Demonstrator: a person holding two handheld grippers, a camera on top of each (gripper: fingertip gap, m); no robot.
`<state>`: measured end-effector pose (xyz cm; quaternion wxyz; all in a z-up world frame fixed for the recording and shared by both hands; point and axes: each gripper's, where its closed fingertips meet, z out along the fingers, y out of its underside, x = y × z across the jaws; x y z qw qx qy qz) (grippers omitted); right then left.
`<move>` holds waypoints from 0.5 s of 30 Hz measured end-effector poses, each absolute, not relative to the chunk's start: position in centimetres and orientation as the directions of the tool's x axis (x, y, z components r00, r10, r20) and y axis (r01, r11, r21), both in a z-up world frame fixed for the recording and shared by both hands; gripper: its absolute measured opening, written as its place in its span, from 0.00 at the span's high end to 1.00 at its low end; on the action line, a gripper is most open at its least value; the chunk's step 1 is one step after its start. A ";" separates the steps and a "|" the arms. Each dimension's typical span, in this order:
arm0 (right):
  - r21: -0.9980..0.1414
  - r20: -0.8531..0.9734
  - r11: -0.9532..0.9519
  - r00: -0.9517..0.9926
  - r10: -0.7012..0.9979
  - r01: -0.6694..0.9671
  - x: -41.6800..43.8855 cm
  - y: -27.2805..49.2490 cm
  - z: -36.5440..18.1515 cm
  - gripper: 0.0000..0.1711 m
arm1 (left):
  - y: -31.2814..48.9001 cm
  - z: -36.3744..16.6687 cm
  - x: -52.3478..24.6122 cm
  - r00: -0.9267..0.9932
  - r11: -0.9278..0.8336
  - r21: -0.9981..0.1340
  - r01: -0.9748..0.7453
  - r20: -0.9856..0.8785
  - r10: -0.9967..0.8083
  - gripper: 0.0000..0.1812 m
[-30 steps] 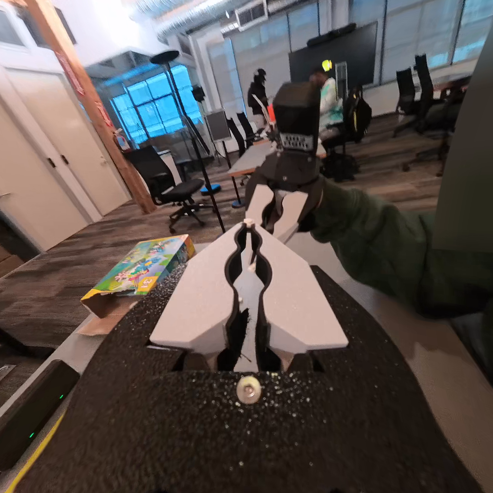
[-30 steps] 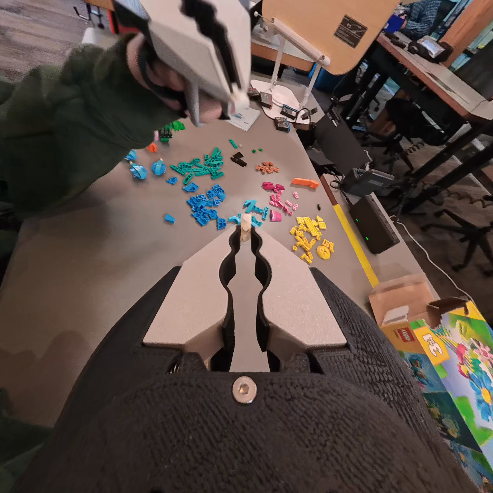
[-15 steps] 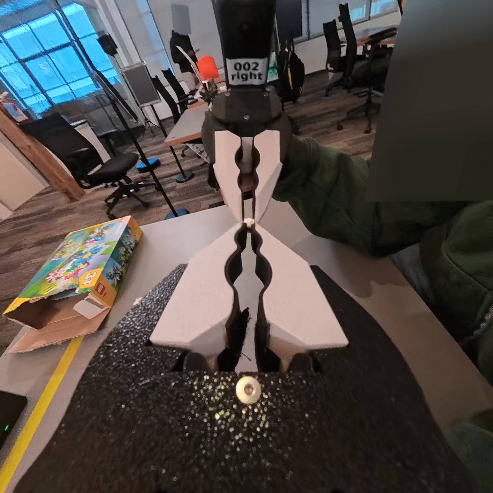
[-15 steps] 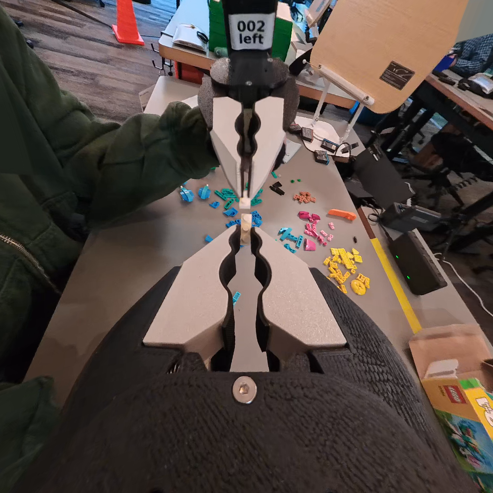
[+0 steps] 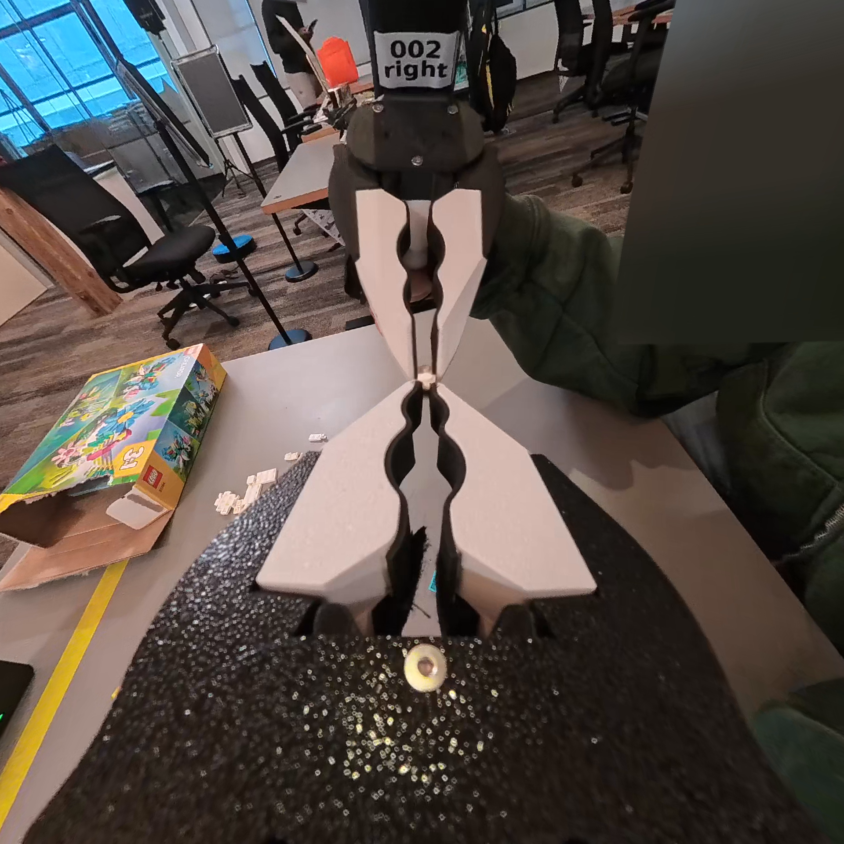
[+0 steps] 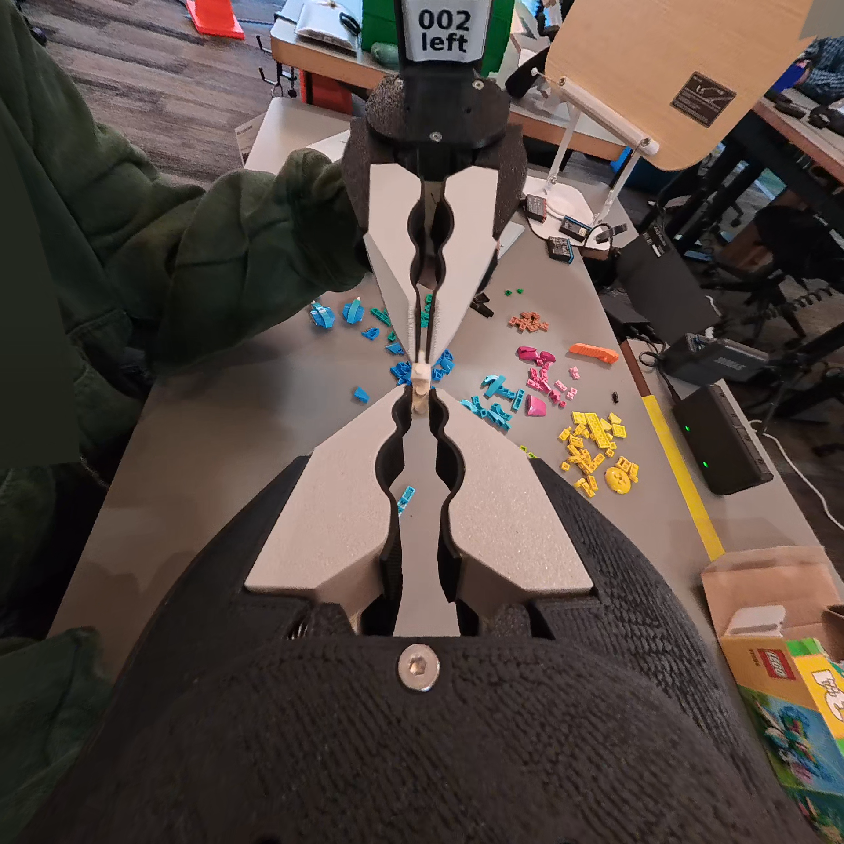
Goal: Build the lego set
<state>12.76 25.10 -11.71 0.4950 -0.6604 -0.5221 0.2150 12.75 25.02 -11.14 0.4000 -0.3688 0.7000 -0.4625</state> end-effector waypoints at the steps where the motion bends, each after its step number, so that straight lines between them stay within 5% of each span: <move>1: -0.877 0.234 0.035 0.363 0.902 0.479 12.8 25.1 -11.8 0.97 | 25.1 -11.2 12.8 -0.405 0.300 -0.942 -0.150 -0.218 -0.888 1.00; 15: -0.884 0.241 0.042 0.379 0.893 0.465 13.0 25.7 -11.6 0.97 | 25.8 -11.1 12.8 -0.376 0.279 -0.947 -0.156 -0.205 -0.904 1.00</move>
